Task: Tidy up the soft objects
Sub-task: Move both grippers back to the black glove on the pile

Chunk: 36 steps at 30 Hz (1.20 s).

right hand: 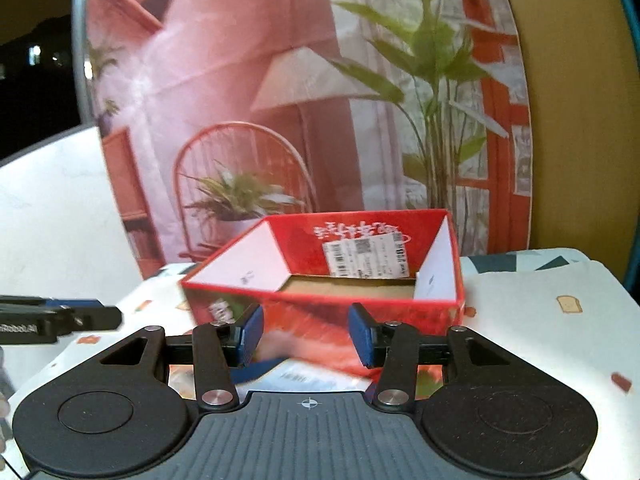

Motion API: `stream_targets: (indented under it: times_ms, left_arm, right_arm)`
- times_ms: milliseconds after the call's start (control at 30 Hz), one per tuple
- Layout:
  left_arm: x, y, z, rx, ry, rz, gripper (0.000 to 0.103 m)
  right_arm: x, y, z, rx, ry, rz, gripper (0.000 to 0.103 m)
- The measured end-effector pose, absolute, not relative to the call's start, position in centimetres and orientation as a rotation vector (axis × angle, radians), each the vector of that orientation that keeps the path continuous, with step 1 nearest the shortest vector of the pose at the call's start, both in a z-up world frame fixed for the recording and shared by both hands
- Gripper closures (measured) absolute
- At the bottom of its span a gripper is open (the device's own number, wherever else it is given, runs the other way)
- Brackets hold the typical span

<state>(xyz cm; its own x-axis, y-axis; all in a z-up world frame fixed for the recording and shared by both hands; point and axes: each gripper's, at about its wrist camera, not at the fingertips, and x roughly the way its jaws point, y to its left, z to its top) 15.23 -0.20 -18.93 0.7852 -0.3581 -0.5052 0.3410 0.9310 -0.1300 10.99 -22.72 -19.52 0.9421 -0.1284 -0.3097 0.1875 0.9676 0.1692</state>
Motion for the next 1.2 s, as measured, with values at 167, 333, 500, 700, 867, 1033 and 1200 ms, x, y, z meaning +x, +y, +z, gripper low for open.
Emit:
stream_targets:
  times_ms: [167, 333, 500, 700, 867, 1033, 1200]
  left_arm:
    - [13.3, -0.1, -21.1, -0.055, 0.585, -0.392, 0.057]
    - [13.3, -0.5, -23.5, -0.072, 0.65, -0.406, 0.057]
    - [13.7, -1.1, -25.5, -0.06, 0.696, -0.425, 0.057]
    - [14.1, -1.3, -27.4, -0.048, 0.738, -0.433, 0.057]
    - [14.6, -1.6, -28.6, -0.046, 0.757, -0.433, 0.057]
    - [15.2, -2.5, -29.4, -0.035, 0.771, -0.434, 0.057]
    - [15.3, -2.6, -29.9, -0.03, 0.778, -0.443, 0.058]
  right_arm:
    - [7.6, -20.2, -21.6, 0.166, 0.299, -0.145, 0.059]
    - [5.8, -19.0, -24.1, 0.177, 0.354, -0.146, 0.059]
    - [5.7, -19.1, -26.9, 0.222, 0.432, -0.165, 0.059]
    - [6.7, -19.4, -29.1, 0.238, 0.483, -0.199, 0.057]
    - [6.8, -20.1, -30.1, 0.245, 0.498, -0.239, 0.045]
    - [7.4, -20.9, -31.0, 0.277, 0.506, -0.249, 0.042]
    - [7.7, -20.8, -31.4, 0.268, 0.514, -0.237, 0.042]
